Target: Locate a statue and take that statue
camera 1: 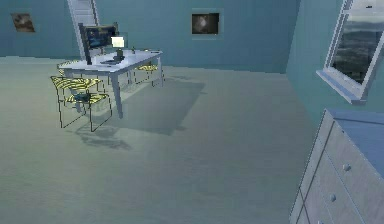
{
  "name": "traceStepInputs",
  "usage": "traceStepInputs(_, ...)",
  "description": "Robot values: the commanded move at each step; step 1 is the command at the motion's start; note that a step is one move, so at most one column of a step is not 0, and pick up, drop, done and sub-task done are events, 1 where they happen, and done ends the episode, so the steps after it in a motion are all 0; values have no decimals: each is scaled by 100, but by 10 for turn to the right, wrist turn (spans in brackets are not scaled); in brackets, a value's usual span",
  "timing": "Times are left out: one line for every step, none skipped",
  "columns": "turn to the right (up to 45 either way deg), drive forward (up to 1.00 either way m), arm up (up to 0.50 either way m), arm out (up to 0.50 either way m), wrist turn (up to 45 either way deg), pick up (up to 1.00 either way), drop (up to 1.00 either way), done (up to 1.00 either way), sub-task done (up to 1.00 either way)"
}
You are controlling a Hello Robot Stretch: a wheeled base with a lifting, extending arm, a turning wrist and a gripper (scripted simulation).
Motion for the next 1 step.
traceStepInputs(0, 0, 0, 0, 450, 0, 0, 0, 0)
